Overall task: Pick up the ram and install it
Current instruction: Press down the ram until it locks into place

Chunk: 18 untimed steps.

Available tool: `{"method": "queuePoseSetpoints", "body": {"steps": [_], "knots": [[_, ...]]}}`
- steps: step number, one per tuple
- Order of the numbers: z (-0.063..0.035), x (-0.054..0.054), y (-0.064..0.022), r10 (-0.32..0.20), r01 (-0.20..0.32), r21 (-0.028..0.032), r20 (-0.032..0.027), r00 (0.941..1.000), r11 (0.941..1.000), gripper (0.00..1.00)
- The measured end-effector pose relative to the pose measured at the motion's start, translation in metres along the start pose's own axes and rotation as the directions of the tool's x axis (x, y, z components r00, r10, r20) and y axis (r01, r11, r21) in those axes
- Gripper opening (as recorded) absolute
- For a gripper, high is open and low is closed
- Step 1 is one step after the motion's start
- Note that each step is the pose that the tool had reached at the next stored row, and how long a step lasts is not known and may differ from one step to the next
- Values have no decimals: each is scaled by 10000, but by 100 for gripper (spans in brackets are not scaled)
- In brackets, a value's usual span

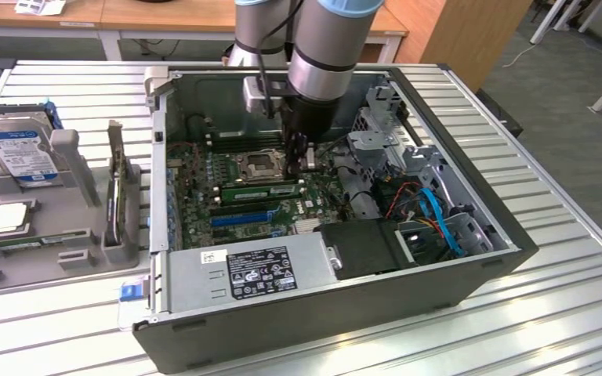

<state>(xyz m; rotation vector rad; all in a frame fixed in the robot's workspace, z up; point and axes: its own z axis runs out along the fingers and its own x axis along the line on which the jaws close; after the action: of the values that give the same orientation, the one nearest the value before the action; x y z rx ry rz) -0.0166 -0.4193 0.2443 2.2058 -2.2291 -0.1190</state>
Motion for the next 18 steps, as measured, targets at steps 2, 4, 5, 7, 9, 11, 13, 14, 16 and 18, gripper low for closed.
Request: {"method": "queuePoseSetpoints", "body": {"steps": [2,4,5,7,9,11,13,14,16,18], "knots": [[1,0,19,0,0,0,0,10000,10000,10],[2,1,41,1,-1,0,-1,10000,10000,10],[3,1,52,0,0,0,0,10000,10000,10],[4,1,75,0,0,0,-1,10000,10000,10],[5,1,95,0,0,0,-1,10000,10000,10],[6,1,115,0,0,0,-1,10000,10000,10],[7,2,136,0,0,0,0,10000,10000,10],[8,2,146,0,0,0,-1,10000,10000,10],[9,2,167,1,-1,-1,-1,10000,10000,10],[10,3,192,0,0,0,-1,10000,10000,10]]}}
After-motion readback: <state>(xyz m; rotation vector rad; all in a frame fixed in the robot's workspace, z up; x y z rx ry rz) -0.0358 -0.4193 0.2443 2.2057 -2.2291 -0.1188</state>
